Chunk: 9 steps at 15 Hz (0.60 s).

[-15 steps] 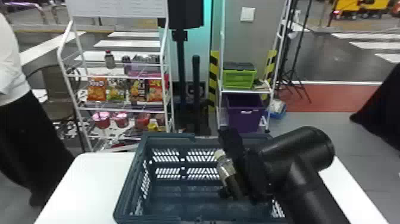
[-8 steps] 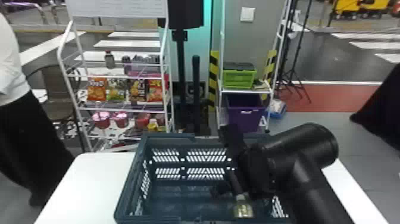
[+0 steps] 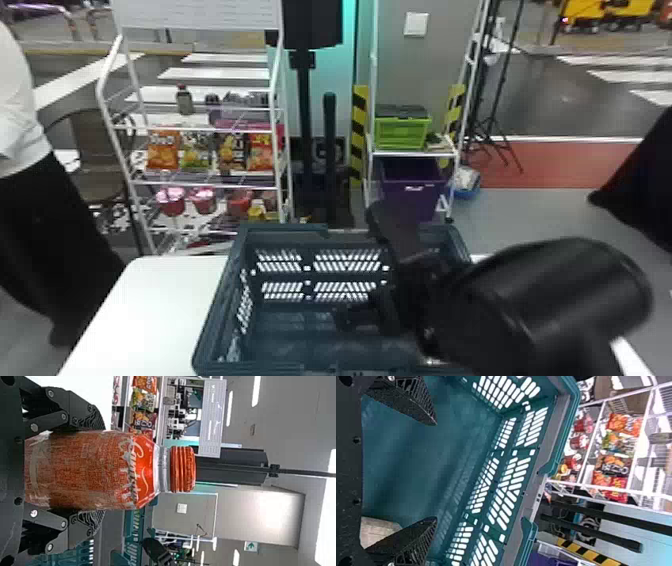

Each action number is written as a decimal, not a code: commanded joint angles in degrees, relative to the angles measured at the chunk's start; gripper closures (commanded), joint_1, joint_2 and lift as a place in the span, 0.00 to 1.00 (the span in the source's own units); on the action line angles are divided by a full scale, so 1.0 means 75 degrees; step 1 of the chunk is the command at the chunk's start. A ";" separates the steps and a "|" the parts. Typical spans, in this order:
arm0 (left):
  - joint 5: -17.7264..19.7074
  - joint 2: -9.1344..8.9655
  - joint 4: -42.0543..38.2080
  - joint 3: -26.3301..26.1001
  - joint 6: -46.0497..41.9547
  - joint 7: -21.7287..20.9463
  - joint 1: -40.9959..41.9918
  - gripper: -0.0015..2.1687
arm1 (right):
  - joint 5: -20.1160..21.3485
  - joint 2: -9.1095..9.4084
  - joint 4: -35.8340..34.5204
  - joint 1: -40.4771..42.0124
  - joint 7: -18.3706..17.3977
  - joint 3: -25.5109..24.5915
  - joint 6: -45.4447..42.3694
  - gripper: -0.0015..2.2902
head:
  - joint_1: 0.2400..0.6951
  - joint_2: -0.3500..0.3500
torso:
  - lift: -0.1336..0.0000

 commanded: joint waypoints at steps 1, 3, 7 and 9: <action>0.0027 0.0012 -0.0005 0.0028 0.0005 -0.0006 -0.0023 0.99 | -0.0012 -0.0480 -0.1203 0.1110 0.0008 -0.0260 0.0016 0.01 | 0.57 0.50 | 1.00; 0.0085 0.0012 0.0006 0.0052 0.0005 -0.0030 -0.0058 0.99 | 0.0012 -0.0843 -0.2047 0.2188 0.0008 -0.0623 -0.0516 0.01 | 0.57 0.50 | 1.00; 0.0085 0.0012 0.0018 0.0040 0.0099 -0.0042 -0.0140 0.99 | 0.0000 -0.1359 -0.2715 0.4004 0.0149 -0.1349 -0.3797 0.01 | 0.57 0.50 | 1.00; 0.0085 0.0012 0.0053 0.0028 0.0099 -0.0042 -0.0152 0.99 | 0.0000 -0.1464 -0.2586 0.4508 0.0313 -0.1431 -0.5367 0.01 | 0.57 0.50 | 1.00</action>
